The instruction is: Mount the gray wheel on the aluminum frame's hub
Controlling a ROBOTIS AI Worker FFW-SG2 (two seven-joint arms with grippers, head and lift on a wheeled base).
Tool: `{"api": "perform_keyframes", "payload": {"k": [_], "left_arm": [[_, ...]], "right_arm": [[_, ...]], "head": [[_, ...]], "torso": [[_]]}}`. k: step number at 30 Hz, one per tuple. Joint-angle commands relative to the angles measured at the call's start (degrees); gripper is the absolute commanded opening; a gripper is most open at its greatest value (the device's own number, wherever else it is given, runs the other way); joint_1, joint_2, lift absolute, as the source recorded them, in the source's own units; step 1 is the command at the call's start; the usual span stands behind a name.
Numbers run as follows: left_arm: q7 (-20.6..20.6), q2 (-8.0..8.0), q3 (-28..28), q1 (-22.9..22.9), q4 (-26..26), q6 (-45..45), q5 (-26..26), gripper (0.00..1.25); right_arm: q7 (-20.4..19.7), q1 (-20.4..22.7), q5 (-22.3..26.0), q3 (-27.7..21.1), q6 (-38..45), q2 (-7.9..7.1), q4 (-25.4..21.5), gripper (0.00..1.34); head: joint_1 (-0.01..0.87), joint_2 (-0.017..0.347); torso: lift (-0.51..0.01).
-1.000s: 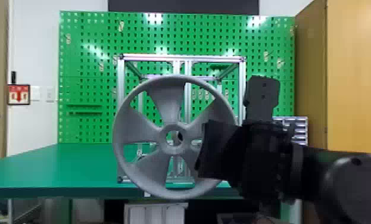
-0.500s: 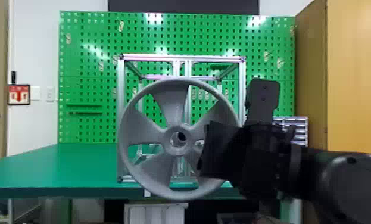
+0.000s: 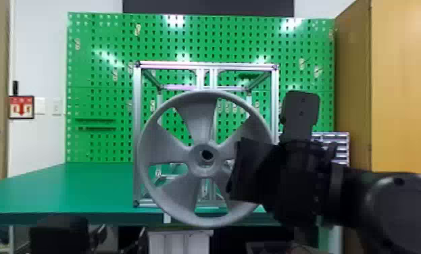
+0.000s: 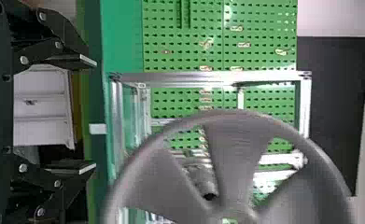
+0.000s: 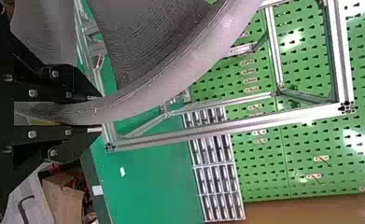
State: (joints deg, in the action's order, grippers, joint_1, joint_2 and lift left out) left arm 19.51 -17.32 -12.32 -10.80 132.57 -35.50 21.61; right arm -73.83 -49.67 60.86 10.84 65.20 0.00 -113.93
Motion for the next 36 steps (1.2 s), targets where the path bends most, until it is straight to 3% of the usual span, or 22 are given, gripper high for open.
{"api": "perform_keyframes", "payload": {"k": [1,8,16,36], "left_arm": [[0.0,-0.17,0.9,-2.38,1.47,-0.54,5.02,0.76],[0.88,-0.35,2.74,-5.63,1.03,0.08,10.82,0.76],[1.06,-0.26,4.06,-8.36,-4.51,3.51,16.79,0.76],[-2.46,0.53,2.74,-14.51,-16.73,10.1,19.25,0.76]], "right_arm": [[0.0,0.01,-0.22,-0.03,0.1,0.05,0.2,0.18],[0.0,-0.17,-0.22,0.41,0.1,0.05,0.73,0.18],[0.09,-0.17,-0.13,0.85,0.1,0.05,0.99,0.18],[0.09,-0.17,0.13,1.64,0.01,0.05,1.08,0.18]], "head": [[-0.005,0.006],[-0.005,0.006],[-0.005,0.006],[-0.005,0.006]], "torso": [[-0.499],[-0.499],[-0.499],[-0.499]]}}
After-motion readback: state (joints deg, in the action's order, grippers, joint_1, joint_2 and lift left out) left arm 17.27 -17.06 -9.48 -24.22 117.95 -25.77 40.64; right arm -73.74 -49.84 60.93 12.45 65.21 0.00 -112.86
